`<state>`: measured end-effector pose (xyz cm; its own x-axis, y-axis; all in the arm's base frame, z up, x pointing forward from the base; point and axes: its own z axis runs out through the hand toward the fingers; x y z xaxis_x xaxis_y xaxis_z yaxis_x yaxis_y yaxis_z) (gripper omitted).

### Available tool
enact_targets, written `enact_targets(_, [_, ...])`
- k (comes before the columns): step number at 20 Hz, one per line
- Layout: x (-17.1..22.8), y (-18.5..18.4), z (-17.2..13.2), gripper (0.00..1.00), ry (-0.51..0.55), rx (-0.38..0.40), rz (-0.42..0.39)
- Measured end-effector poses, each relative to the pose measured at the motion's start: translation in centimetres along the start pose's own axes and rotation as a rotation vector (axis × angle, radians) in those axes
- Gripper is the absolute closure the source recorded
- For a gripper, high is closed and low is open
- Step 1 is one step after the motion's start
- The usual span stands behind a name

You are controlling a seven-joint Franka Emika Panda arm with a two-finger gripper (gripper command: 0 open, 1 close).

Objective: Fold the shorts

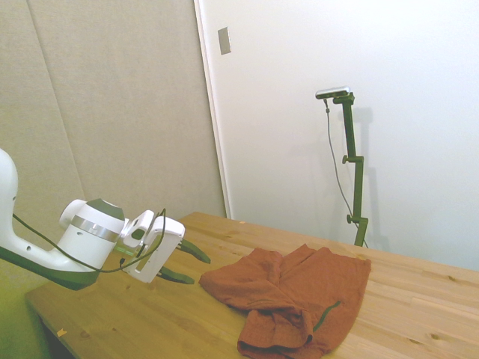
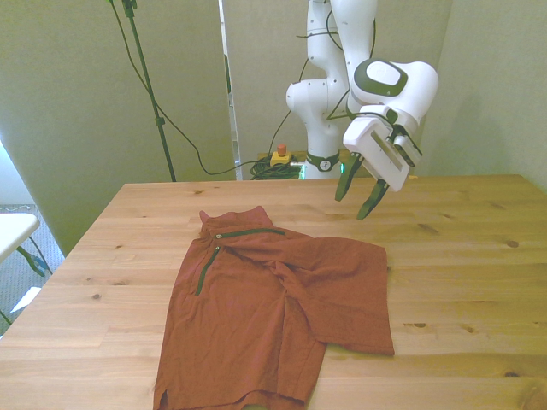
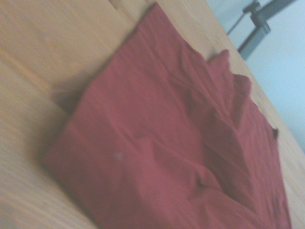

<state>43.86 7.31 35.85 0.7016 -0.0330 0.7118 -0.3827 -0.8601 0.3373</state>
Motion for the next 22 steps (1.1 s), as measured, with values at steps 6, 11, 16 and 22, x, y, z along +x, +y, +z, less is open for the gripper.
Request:
enact_targets(6, [-1.9, -1.1, 3.1, 0.0, -0.044, 0.06, -0.031])
enact_targets(11, [0.0, 0.5, 7.2, 0.0, -0.021, 0.024, -0.014])
enact_targets(16, [2.4, 1.1, 10.8, 0.0, 0.005, 0.006, 0.043])
enact_targets(22, [3.5, -0.6, 12.4, 1.0, 0.081, 0.034, 0.145])
